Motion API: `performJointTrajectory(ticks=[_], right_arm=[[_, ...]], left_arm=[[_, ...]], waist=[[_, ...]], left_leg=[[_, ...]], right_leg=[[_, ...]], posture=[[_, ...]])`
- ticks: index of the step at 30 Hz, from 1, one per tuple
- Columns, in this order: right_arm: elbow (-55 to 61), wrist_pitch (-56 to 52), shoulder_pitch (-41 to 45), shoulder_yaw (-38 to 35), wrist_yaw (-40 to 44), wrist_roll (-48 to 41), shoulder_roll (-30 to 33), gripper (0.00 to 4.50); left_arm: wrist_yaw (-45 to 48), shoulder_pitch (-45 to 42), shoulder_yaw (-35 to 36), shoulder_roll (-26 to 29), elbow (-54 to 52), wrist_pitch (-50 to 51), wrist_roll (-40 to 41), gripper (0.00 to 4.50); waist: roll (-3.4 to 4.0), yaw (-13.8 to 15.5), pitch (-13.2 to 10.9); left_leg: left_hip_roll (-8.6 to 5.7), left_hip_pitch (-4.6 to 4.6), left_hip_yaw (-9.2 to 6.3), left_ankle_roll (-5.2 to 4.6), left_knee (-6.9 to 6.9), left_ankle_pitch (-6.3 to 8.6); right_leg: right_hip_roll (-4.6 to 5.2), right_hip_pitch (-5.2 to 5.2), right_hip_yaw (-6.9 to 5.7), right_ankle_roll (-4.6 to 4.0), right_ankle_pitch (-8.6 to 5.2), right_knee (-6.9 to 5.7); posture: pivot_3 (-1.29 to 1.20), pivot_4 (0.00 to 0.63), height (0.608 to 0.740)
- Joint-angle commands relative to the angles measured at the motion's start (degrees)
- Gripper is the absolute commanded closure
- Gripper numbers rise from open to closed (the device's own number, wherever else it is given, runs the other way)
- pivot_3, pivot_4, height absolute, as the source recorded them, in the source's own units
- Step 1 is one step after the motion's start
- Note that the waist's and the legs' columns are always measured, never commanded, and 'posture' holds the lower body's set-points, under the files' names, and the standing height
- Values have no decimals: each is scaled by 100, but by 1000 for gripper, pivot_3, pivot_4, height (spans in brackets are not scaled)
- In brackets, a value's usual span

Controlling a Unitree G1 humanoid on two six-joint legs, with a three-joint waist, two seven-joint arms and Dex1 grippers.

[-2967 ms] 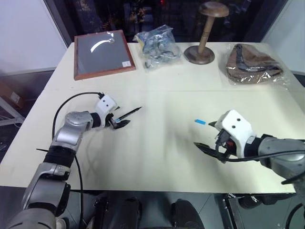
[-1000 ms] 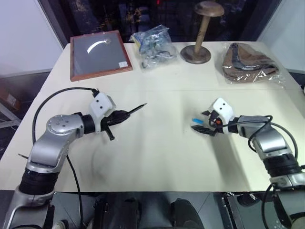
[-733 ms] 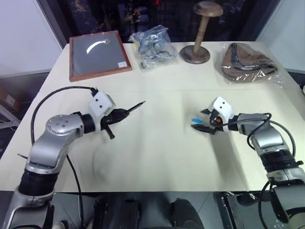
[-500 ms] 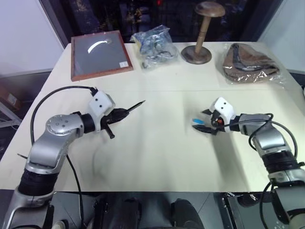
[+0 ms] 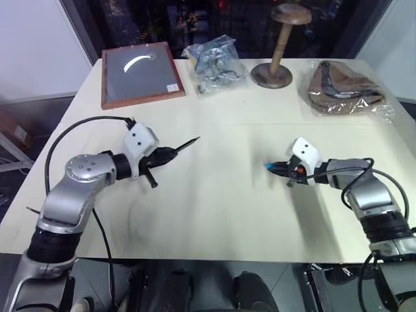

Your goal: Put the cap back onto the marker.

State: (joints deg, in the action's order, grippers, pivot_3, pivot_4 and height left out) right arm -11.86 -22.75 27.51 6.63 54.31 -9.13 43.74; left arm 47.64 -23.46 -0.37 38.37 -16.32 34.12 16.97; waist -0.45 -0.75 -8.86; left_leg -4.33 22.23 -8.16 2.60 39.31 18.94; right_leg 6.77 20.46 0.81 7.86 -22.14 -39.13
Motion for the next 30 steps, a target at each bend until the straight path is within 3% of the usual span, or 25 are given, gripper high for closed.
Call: performJointTrajectory(ticks=[1, 13, 21, 30], right_arm=[[648, -210, -198, 30, -66, 246, 243, 4443], [2833, -775, 619, 594, 428, 477, 545, 4443], [3150, -884, 984, 961, 769, 464, 457, 4443], [2945, -775, 1231, 1123, 812, 603, 280, 4443]], left_arm=[[269, -124, -22, 86, 26, -343, 75, 4500], [1694, -1000, -840, 31, 1609, -2257, -433, 4500], [2123, -1488, -1103, -226, 2173, -2688, -543, 4500], [2251, -1501, -1178, -329, 2018, -2646, -516, 4500]], waist=[[1, 9, 0], [4, -30, -3], [3, -44, -3], [3, -61, -3]], left_leg=[[0, 0, 0, 0, -1, 0], [1, 12, 6, 0, -14, 0], [-2, 19, 2, 0, -15, 0], [-2, 19, 1, 0, -15, 0]], right_leg=[[0, 1, 0, 0, 0, 0], [-1, 23, 0, 0, 0, 0], [0, 27, -3, 0, 0, -2], [-1, 29, -3, 0, 0, -8]], posture=[[0, 150, 740], [0, 150, 740], [0, 150, 740], [0, 150, 740]])
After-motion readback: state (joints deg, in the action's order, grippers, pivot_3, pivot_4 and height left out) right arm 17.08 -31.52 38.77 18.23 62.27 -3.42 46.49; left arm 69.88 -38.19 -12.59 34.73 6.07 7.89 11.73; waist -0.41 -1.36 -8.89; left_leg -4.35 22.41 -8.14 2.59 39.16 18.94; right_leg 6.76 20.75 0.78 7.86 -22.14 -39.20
